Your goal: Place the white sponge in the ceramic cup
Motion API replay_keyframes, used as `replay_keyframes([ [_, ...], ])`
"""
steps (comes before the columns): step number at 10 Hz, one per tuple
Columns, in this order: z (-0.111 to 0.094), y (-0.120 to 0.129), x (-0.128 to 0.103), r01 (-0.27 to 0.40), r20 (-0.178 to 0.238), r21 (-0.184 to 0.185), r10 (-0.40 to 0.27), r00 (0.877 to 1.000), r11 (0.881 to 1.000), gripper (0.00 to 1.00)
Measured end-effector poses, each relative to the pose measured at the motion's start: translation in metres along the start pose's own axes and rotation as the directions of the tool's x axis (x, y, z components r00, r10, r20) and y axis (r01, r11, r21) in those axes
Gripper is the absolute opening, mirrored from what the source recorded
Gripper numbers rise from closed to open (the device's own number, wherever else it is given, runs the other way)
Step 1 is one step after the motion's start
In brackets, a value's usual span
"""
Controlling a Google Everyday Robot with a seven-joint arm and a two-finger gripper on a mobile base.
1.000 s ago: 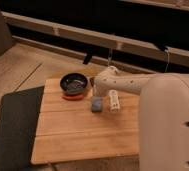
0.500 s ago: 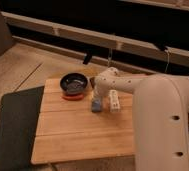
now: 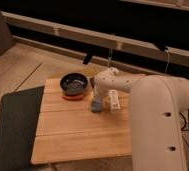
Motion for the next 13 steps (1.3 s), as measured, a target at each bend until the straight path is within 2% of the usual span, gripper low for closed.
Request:
replay_keyframes([
  [2,-0.001,0.000,-0.001,0.000,0.007,-0.009,0.000,1.000,1.000,0.18],
  [4,-0.003,-0.004,-0.001,-0.014,0.012,-0.011,0.015,1.000,1.000,0.02],
  [6,-0.013,-0.014,-0.011,-0.056,0.044,-0.009,0.057,0.997,0.998,0.00],
  [9,-0.041,-0.033,-0.037,-0.108,0.121,-0.008,0.108,0.987,0.994,0.00],
  [11,-0.080,-0.048,-0.067,-0.137,0.212,-0.015,0.137,0.968,0.990,0.00],
  [13,-0.109,-0.058,-0.085,-0.147,0.272,-0.018,0.146,0.951,0.989,0.00],
])
